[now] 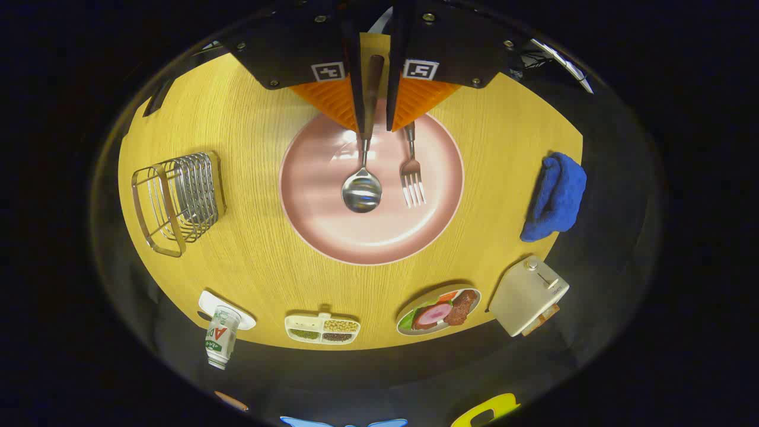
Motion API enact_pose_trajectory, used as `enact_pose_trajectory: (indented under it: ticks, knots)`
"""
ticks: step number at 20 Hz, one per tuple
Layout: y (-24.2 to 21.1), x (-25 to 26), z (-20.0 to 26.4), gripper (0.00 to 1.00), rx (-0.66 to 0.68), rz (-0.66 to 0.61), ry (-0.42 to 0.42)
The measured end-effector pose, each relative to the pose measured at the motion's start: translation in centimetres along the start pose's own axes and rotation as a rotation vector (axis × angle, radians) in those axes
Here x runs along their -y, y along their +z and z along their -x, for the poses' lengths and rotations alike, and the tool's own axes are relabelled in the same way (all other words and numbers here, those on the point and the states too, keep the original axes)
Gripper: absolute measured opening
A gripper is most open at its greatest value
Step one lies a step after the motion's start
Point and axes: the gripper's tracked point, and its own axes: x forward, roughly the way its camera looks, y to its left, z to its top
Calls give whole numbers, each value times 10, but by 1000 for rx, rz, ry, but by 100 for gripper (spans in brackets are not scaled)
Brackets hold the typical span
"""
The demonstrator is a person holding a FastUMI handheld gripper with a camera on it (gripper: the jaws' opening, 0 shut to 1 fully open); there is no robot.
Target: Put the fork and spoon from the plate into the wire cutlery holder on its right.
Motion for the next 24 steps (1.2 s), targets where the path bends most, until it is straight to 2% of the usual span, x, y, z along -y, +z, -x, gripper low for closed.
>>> enact_pose_trajectory:
  ticks: [10, 12, 14, 24]
  knots:
    - [3, -2, -2, 22, 17, 18, 4]
    - [2, -1, -2, 30, 19, 24, -2]
    - [2, 0, -4, 32, 18, 25, -7]
    - [-1, 5, -20, 32, -20, 23, -36]
